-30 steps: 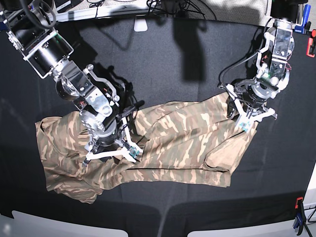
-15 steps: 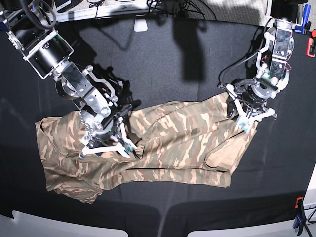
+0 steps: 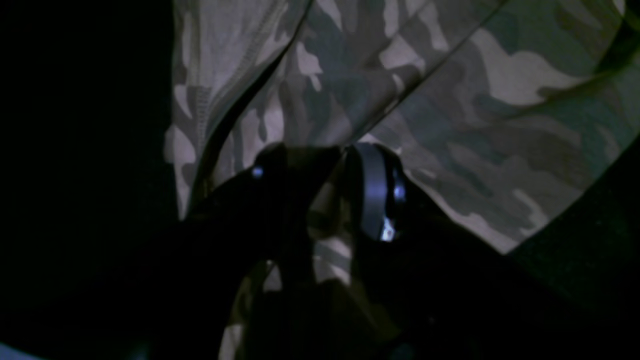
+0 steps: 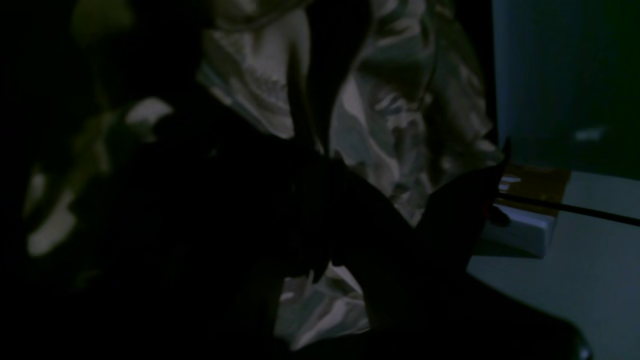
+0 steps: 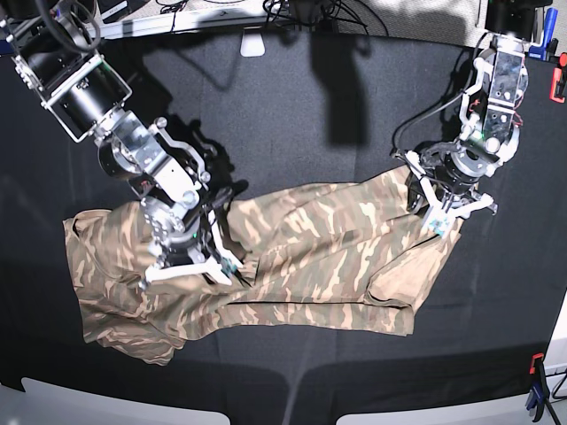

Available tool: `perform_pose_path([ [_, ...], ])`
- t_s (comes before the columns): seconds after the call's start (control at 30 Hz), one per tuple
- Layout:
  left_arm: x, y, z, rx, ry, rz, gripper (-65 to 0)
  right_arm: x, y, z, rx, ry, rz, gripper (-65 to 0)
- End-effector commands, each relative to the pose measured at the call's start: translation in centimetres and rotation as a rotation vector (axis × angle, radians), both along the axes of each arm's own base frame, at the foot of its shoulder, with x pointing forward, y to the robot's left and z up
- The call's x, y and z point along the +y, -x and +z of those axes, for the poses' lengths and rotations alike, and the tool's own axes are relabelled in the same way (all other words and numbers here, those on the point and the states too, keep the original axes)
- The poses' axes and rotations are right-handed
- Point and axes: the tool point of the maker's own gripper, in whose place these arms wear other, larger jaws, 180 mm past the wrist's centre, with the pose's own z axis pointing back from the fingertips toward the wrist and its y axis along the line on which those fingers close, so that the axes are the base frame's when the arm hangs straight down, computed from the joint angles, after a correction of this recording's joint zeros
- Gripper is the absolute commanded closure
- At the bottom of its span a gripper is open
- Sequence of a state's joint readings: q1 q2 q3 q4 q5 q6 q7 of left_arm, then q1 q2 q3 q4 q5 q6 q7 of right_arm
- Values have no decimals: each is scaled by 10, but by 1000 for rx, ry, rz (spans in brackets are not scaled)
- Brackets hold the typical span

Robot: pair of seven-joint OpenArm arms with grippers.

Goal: Layout the t-shirt on the table in an organized manner, then fold the t-shirt properly

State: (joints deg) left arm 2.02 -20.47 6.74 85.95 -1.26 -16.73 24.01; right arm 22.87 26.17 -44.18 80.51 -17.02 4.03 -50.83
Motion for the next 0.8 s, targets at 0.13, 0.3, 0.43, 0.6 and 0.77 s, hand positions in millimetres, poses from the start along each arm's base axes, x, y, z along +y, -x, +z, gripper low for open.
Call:
perform_pose_path([
  [0.13, 1, -10, 15, -54, 10, 0, -196, -7, -53, 78, -192, 15, -27, 0],
  [0.3, 1, -10, 15, -54, 10, 1, -196, 5, -59, 89, -115, -83, -25, 0],
  [0.43, 1, -10, 15, -54, 10, 0, -196, 15, -46, 68, -4, -95, 36, 0],
  [0.6, 1, -10, 15, -54, 10, 0, -196, 19, -36, 54, 65, -90, 69, 0],
  [0.77, 1, -10, 15, -54, 10, 1, -196, 27, -31, 48, 106, -148, 73, 0],
])
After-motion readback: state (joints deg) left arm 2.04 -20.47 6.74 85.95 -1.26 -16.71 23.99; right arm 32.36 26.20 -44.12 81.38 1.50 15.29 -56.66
